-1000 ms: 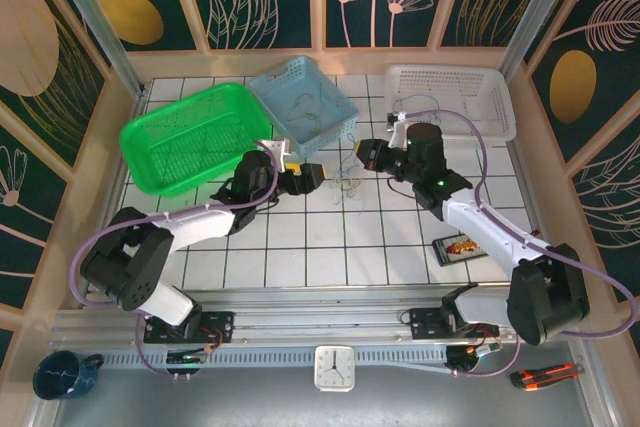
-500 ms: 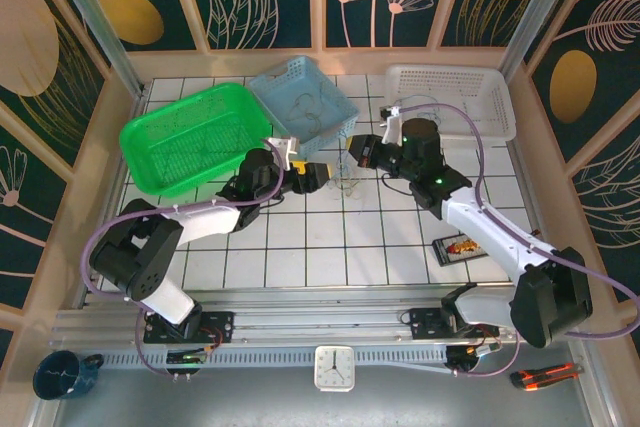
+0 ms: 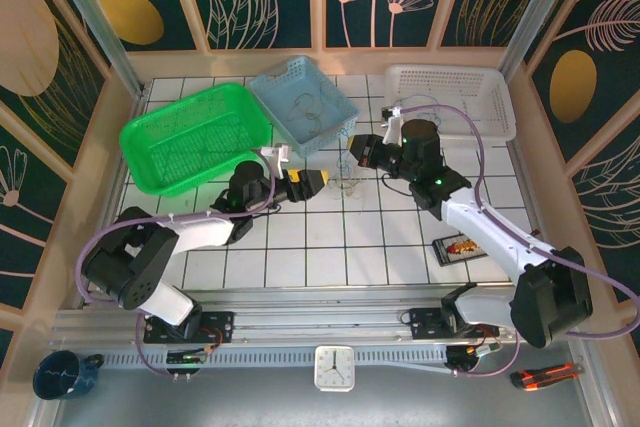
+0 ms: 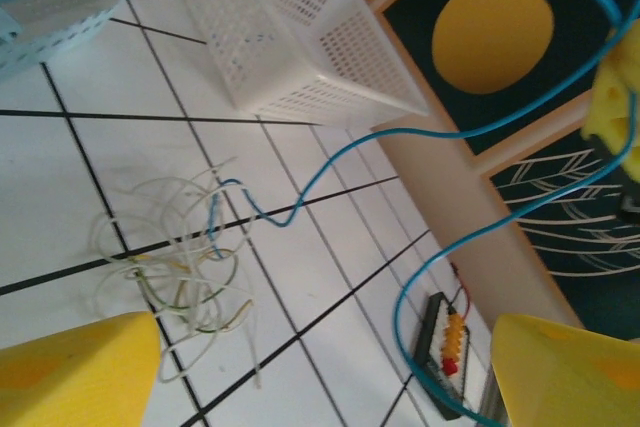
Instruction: Untangle the cables
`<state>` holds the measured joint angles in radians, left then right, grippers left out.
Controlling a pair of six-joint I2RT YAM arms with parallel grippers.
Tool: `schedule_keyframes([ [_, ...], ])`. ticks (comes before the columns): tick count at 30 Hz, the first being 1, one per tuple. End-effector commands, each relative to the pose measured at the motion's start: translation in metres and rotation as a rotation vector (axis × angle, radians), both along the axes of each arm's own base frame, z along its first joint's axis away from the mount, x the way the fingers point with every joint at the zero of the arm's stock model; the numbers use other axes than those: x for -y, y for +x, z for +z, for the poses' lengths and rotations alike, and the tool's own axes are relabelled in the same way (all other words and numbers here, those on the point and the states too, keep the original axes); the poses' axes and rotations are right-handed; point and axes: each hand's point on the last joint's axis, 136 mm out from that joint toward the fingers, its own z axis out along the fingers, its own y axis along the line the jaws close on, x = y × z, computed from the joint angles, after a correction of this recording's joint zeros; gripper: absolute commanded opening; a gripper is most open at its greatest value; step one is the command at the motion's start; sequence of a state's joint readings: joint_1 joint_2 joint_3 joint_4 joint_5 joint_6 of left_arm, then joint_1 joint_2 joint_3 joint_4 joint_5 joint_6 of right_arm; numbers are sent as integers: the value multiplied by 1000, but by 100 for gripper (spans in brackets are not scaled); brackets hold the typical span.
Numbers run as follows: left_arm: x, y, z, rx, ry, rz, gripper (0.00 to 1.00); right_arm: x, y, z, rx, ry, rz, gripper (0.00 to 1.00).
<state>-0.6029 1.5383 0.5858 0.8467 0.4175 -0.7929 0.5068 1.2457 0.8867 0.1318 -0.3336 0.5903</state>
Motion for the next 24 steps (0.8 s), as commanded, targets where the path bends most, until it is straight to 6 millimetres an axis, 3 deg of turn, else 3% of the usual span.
schedule_keyframes([
  [1, 9, -12, 31, 38, -122, -56, 85, -2, 2, 6, 24, 29, -12, 0],
  [12, 27, -10, 32, 24, -166, -84, 77, -3, 1, 4, 19, 48, -7, 0],
  [24, 35, -9, 28, 14, -178, -93, 61, -2, 0, 2, 16, 50, -7, 0],
])
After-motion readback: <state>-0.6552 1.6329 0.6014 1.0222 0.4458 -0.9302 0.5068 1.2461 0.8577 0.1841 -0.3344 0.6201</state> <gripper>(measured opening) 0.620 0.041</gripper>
